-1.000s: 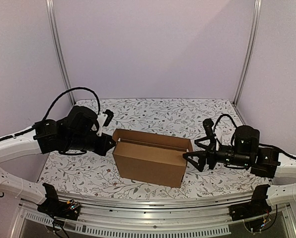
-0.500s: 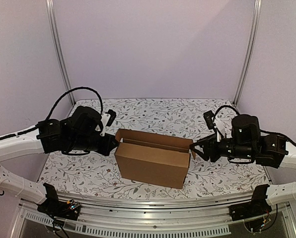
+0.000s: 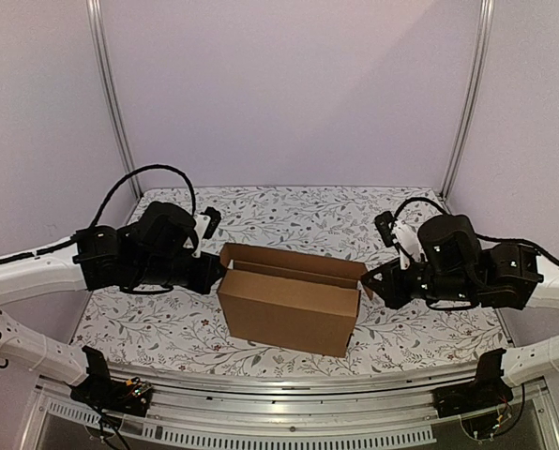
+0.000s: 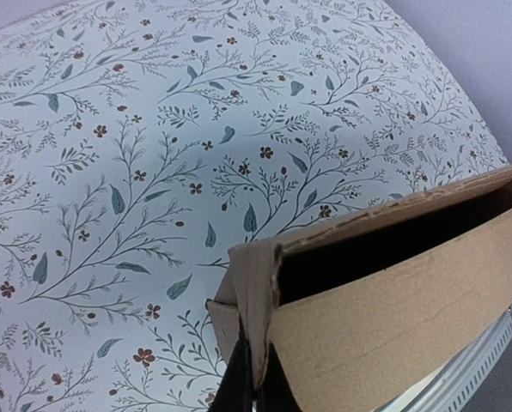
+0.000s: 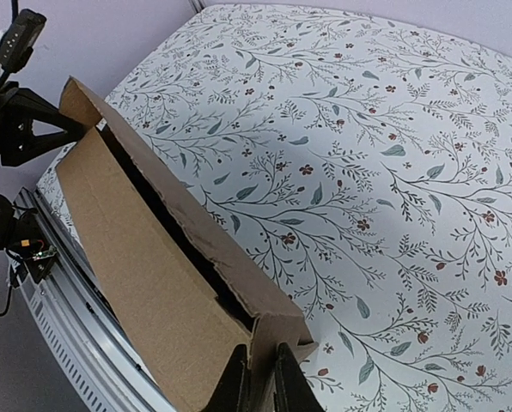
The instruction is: Fold the paper box
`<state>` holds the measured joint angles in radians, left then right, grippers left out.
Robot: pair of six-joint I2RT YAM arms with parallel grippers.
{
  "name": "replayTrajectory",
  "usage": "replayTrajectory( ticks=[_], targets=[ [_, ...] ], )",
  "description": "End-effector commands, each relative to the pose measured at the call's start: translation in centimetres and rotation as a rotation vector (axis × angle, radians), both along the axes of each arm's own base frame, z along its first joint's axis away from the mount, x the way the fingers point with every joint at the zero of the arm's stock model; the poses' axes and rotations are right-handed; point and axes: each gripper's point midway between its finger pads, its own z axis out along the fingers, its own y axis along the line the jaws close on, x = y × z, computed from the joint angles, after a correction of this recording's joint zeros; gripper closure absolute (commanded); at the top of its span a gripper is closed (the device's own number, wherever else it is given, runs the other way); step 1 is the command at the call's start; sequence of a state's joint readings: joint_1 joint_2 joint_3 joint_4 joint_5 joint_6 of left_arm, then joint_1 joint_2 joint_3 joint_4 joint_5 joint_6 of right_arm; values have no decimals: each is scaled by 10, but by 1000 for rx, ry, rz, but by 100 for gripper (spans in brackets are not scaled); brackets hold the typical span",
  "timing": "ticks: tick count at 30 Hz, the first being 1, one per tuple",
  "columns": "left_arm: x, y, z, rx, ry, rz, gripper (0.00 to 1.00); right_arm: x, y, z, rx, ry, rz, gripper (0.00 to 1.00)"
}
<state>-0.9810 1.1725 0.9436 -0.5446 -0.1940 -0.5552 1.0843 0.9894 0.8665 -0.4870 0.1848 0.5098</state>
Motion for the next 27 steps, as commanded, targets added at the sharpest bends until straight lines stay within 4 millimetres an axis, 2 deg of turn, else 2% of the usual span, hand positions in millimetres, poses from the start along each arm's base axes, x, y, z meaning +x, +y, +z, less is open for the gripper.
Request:
replayTrajectory(
  ticks=[1, 5, 10, 21, 27],
  targets=[
    [-25, 6, -38, 104, 126, -41, 100, -2, -4, -4, -52, 30, -80, 91],
    [-26, 4, -39, 87, 135, -29, 100, -1, -7, -4, -99, 28, -149, 91],
    [-30, -1, -41, 63, 150, -34, 100, -4, -3, -6, -116, 49, -193, 100],
    [-39, -10, -49, 66, 154, -51, 100, -7, 18, 7, -51, 90, -242, 100],
    [-41, -10, -50, 66, 144, -40, 100, -10, 25, 7, -5, 120, -294, 100]
  ],
)
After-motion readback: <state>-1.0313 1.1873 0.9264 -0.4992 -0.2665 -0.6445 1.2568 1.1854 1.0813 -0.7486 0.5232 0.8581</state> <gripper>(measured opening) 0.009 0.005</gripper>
